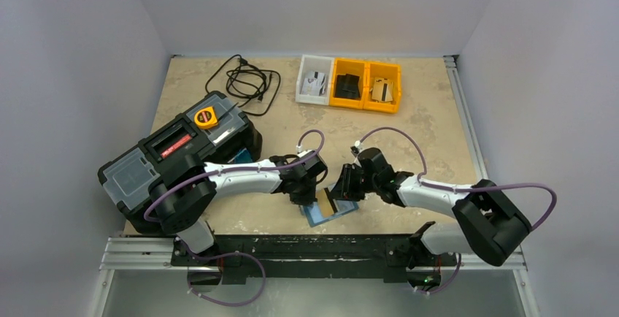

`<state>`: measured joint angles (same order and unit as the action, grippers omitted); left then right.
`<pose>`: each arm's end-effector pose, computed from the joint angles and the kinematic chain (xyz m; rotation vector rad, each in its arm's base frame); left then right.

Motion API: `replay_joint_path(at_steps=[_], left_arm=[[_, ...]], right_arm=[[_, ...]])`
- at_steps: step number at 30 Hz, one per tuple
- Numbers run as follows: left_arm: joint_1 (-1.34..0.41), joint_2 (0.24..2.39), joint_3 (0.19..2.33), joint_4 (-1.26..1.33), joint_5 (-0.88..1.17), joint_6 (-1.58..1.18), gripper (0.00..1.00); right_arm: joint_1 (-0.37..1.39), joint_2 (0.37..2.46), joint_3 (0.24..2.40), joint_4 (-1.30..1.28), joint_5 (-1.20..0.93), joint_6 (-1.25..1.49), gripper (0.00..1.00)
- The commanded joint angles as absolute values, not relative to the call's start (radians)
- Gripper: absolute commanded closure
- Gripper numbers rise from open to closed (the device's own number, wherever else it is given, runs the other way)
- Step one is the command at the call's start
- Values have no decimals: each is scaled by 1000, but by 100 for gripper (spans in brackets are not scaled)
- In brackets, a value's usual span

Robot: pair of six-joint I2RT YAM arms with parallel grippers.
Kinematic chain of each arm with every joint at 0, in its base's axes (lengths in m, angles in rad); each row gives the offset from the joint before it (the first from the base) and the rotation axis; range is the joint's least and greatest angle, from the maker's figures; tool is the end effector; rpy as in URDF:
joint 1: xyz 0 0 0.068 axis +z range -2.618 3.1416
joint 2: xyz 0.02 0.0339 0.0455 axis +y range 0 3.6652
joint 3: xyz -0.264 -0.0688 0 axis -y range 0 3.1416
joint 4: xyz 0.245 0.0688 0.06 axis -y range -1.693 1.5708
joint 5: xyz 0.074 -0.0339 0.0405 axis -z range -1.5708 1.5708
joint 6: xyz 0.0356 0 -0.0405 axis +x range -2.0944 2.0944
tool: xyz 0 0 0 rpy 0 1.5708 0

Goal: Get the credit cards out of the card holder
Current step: Remove the credit card from the card holder.

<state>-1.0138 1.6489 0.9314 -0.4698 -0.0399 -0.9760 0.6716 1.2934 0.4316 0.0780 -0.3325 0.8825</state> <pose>0.1628 -0.2587 0.1592 0.0431 2.8674 -0.4358 0.1720 0.1516 0.1445 0.0935 2.6034 1.0674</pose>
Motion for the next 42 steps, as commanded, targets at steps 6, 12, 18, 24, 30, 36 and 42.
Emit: replay_joint_path(at_steps=[6, 12, 18, 24, 30, 36, 42], left_arm=[[-1003, 1681, 938, -543, -72, -931, 100], [-1003, 1689, 954, -552, -71, -924, 100], [-1003, 1686, 958, -570, -79, -919, 100], [-1003, 1664, 943, -571, -85, -917, 100], [-1003, 1630, 951, -565, -86, -912, 100], [-1003, 1568, 991, -569, -84, -894, 100], [-1003, 1452, 1047, -613, -93, -871, 74]], right_arm=[[666, 1351, 407, 172, -384, 856, 69], [666, 1370, 403, 193, -396, 861, 86], [660, 1330, 415, 130, -354, 847, 100], [636, 1194, 434, 5, -255, 847, 100], [635, 1121, 458, -78, -224, 848, 100], [635, 1096, 475, -102, -229, 849, 100], [635, 1050, 517, -149, -221, 863, 100]])
